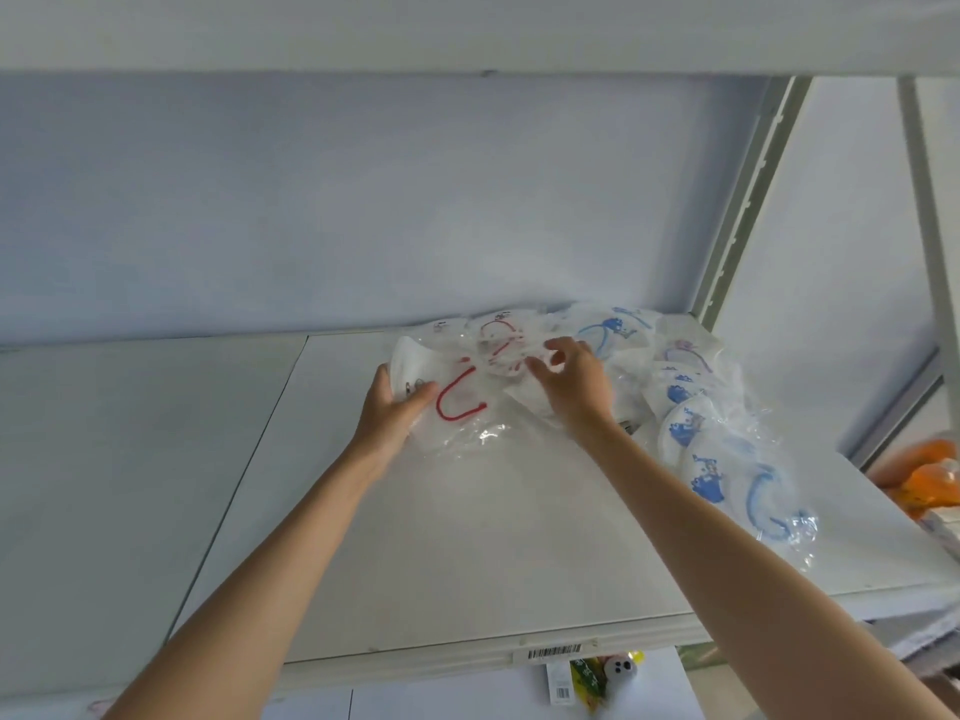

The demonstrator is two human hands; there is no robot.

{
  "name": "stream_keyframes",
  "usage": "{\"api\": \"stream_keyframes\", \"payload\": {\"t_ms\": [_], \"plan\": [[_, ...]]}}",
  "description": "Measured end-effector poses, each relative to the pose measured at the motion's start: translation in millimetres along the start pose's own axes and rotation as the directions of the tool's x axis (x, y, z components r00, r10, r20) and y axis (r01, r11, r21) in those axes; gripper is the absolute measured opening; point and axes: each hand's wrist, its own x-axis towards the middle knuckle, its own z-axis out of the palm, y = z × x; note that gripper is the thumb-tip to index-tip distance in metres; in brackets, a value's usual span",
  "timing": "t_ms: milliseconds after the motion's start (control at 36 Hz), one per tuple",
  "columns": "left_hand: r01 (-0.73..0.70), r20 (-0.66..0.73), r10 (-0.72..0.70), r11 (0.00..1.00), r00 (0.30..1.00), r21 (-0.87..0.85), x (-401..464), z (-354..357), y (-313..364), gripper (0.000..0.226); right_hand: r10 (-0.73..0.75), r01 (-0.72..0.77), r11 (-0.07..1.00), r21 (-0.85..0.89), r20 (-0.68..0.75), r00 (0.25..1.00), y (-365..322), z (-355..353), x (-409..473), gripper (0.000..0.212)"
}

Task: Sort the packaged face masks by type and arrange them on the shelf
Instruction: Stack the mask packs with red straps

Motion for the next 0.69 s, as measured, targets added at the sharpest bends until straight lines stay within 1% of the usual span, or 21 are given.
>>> {"api": "stream_keyframes", "payload": {"t_ms": [28, 56, 83, 111, 139, 167, 222, 278, 361, 417, 472, 500, 528, 556, 583, 611, 639, 694], "plan": [[0.000, -0.016, 0.000, 1.000, 1.000, 0.002, 1.7, -3.5, -0.8, 0.028, 0.000, -0.006, 0.979, -0.204, -0.026, 1.000, 7.1, -6.6, 4.5, 0.045], [-0.001, -0.029, 0.001, 1.000, 1.000, 0.010, 3.6, -6.8, -2.1, 0.029, 0.011, -0.016, 0.923, -0.384, -0.016, 1.000, 14.5, -12.9, 8.8, 0.051], [-0.003, -0.036, 0.004, 1.000, 0.999, 0.019, 5.1, -9.6, -3.0, 0.030, 0.045, -0.028, 0.851, -0.524, 0.021, 0.999, 20.8, -19.6, 11.5, 0.059], [-0.003, -0.041, 0.004, 1.000, 0.999, 0.029, 7.2, -11.8, -4.5, 0.030, 0.096, -0.036, 0.784, -0.620, 0.064, 0.993, 26.8, -24.7, 13.9, 0.067], [-0.003, -0.042, 0.005, 0.999, 0.999, 0.035, 8.4, -13.4, -5.2, 0.031, 0.147, -0.040, 0.735, -0.677, 0.102, 0.984, 32.3, -28.4, 15.6, 0.072], [-0.001, -0.041, 0.003, 0.999, 0.999, 0.037, 9.3, -14.1, -5.8, 0.032, 0.186, -0.039, 0.713, -0.700, 0.136, 0.973, 37.7, -30.0, 16.7, 0.075], [0.007, -0.033, -0.006, 1.000, 0.999, 0.029, 10.2, -14.0, -6.9, 0.032, 0.195, -0.026, 0.718, -0.696, 0.165, 0.967, 46.1, -29.9, 18.4, 0.072], [0.009, -0.021, -0.008, 1.000, 1.000, 0.025, 9.9, -12.4, -6.8, 0.031, 0.153, -0.025, 0.756, -0.654, 0.140, 0.978, 48.8, -30.1, 19.6, 0.063], [0.002, -0.005, -0.002, 1.000, 1.000, 0.026, 9.5, -10.5, -5.8, 0.029, 0.135, -0.066, 0.844, -0.532, 0.093, 0.986, 49.8, -31.9, 21.1, 0.051], [0.008, 0.003, -0.008, 1.000, 1.000, 0.025, 10.1, -10.2, -5.5, 0.029, 0.146, -0.115, 0.915, -0.388, 0.050, 0.988, 49.3, -35.5, 21.2, 0.047], [0.015, 0.002, -0.015, 1.000, 1.000, 0.023, 10.2, -9.9, -5.0, 0.028, 0.168, -0.160, 0.968, -0.195, 0.026, 0.985, 47.5, -40.5, 21.7, 0.043], [0.017, 0.001, -0.017, 1.000, 1.000, 0.022, 10.0, -9.6, -4.8, 0.028, 0.193, -0.191, 0.979, -0.066, 0.020, 0.981, 45.7, -44.2, 22.0, 0.042], [0.017, 0.000, -0.017, 1.000, 1.000, 0.019, 9.4, -9.4, -4.6, 0.028, 0.227, -0.228, 0.969, 0.096, 0.020, 0.974, 43.3, -48.2, 22.7, 0.042], [0.015, 0.000, -0.015, 1.000, 1.000, 0.017, 9.1, -8.9, -4.7, 0.028, 0.258, -0.257, 0.927, 0.273, 0.035, 0.966, 40.5, -52.7, 23.1, 0.043], [0.014, -0.001, -0.014, 1.000, 1.000, 0.016, 8.6, -8.2, -4.3, 0.029, 0.271, -0.271, 0.858, 0.436, 0.062, 0.960, 38.2, -56.6, 23.2, 0.044], [0.013, -0.003, -0.013, 1.000, 1.000, 0.015, 8.2, -7.8, -4.4, 0.029, 0.265, -0.270, 0.782, 0.561, 0.092, 0.960, 34.7, -60.3, 22.4, 0.044], [0.016, -0.004, -0.016, 1.000, 1.000, 0.011, 7.6, -6.9, -3.9, 0.029, 0.239, -0.261, 0.711, 0.653, 0.124, 0.963, 30.7, -63.5, 20.7, 0.044], [0.023, -0.003, -0.023, 1.000, 1.000, -0.009, 6.1, -4.4, -3.5, 0.028, 0.147, -0.249, 0.592, 0.766, 0.202, 0.968, 21.6, -67.5, 17.1, 0.046]]}}
